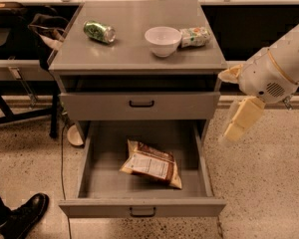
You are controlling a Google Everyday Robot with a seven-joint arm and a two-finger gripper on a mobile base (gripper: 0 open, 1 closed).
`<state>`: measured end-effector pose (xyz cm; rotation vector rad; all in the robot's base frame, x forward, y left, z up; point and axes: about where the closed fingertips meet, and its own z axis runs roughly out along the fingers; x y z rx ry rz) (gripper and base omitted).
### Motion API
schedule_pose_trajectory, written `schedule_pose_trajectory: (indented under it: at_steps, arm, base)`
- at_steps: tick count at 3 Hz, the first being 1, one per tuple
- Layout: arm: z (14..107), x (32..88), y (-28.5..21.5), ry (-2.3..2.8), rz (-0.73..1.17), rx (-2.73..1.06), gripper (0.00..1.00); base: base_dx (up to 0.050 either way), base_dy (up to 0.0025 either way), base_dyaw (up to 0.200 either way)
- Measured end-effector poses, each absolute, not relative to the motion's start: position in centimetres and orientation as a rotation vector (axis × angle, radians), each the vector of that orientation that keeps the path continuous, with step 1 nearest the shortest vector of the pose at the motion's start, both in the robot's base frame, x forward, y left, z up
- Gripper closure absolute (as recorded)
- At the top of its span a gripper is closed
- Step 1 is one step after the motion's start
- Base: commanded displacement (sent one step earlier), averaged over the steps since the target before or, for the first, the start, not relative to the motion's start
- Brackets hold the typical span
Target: Pick brown chip bag from middle drawer and place on counter
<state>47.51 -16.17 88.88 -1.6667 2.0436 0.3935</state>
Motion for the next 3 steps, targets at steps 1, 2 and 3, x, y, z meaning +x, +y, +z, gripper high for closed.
schedule_pose_trajectory:
  at_steps: [1,2,3]
  arm:
    - [88.9,47.5,-16.2,2.044,0.394,-1.667,0.00]
    - [87.6,48.0,-15.6,2.035,0.386,-1.635,0.00]
    - [85.5,48.9,-14.5,2.008,0.372,-1.568,0.00]
  base:
    - [0.000,0.00000,0.000]
    - [0.000,0.00000,0.000]
    - [0.000,0.00000,0.000]
